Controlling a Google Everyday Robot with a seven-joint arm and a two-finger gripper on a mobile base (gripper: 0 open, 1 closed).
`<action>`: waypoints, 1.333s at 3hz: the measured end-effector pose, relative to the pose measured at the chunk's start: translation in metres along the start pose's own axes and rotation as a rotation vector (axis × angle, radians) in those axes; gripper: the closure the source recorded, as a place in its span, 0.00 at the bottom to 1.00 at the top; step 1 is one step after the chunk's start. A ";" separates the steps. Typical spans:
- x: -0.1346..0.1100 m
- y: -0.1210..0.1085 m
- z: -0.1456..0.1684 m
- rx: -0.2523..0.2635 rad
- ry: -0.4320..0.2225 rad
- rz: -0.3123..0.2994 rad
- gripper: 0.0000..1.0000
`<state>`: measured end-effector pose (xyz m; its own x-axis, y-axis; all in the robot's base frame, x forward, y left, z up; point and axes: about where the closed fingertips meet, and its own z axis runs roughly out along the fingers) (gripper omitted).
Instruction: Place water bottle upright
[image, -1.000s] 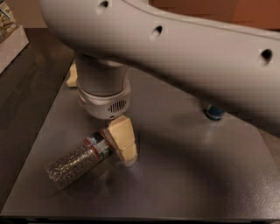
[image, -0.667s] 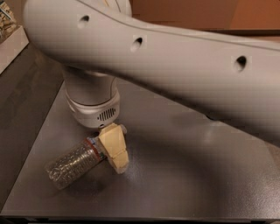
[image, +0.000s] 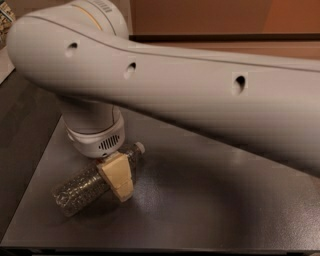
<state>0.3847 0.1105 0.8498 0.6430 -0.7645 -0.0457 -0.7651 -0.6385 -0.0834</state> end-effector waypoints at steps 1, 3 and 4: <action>0.001 -0.003 0.005 -0.008 0.020 0.005 0.41; 0.030 -0.032 -0.027 0.121 0.092 -0.042 0.89; 0.053 -0.045 -0.051 0.261 0.136 -0.112 1.00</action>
Offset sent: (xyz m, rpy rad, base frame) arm 0.0271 -0.0031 0.0025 -0.0503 -0.0792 0.0143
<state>0.4515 0.0938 0.9018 0.6990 -0.7066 0.1100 -0.6435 -0.6886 -0.3342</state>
